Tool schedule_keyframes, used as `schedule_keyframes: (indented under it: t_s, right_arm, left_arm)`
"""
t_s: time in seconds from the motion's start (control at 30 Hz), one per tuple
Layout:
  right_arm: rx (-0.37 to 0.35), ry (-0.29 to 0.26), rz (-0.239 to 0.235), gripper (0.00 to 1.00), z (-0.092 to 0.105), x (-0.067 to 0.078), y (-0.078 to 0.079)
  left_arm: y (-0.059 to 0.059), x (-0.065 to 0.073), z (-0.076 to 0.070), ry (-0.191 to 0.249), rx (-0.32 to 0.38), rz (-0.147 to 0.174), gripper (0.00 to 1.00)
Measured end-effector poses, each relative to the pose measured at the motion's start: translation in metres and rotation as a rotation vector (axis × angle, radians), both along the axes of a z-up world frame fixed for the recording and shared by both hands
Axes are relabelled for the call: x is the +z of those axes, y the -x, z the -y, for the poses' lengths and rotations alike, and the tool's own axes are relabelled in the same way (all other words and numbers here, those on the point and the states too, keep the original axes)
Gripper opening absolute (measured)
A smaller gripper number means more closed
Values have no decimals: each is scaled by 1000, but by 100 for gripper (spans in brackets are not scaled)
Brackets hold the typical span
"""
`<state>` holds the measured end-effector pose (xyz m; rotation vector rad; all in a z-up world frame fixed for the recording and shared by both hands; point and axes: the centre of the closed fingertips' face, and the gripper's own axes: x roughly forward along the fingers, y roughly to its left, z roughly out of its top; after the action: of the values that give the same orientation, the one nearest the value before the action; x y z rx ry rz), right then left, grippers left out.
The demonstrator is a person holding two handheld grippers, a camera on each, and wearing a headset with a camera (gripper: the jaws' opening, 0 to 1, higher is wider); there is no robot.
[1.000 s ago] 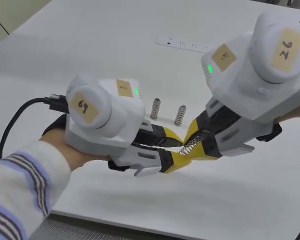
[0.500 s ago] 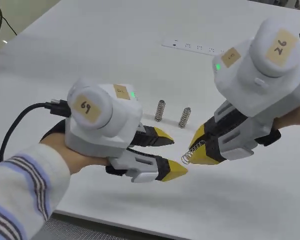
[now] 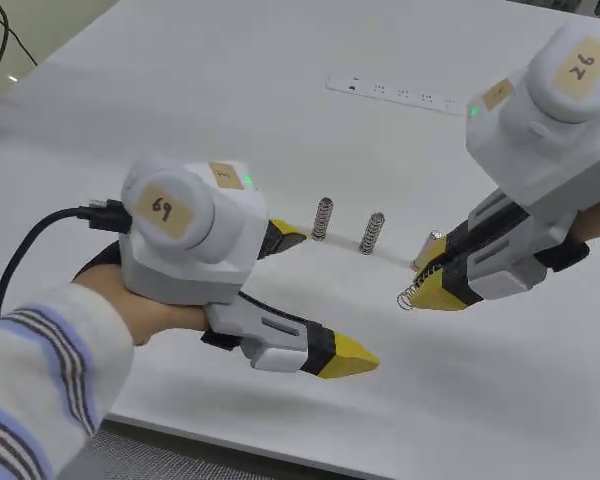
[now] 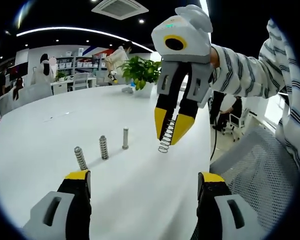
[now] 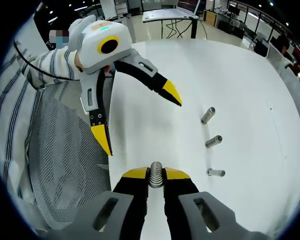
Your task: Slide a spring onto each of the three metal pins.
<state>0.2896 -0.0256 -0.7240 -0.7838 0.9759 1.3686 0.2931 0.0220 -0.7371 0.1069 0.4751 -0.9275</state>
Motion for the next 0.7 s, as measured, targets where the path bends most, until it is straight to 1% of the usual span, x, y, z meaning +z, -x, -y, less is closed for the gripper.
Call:
schedule_keyframes:
  t_s: [0.07,0.13,0.2,0.37,0.4,0.5,0.7]
  right_arm:
    - [-35,12,6,8,3,0,-5]
    - [-60,15,0,8,5,0,-6]
    - [-87,15,-9,8,6,2,-8]
    - [-91,22,-6,8,9,3,-12]
    - [-94,26,-7,8,10,3,-15]
    - [-106,38,-8,8,15,3,-20]
    - [-117,55,2,8,20,8,-32]
  left_arm:
    - [-3,-1,-4,-7,23,2,91]
    - [-5,-2,-7,-6,45,-7,93]
    - [-7,-1,-8,-7,56,0,98]
    - [-11,0,-11,1,84,3,98]
    - [-12,1,-12,-1,88,7,98]
    - [-12,1,-12,-2,88,5,98]
    - [-14,0,-12,-3,94,5,98]
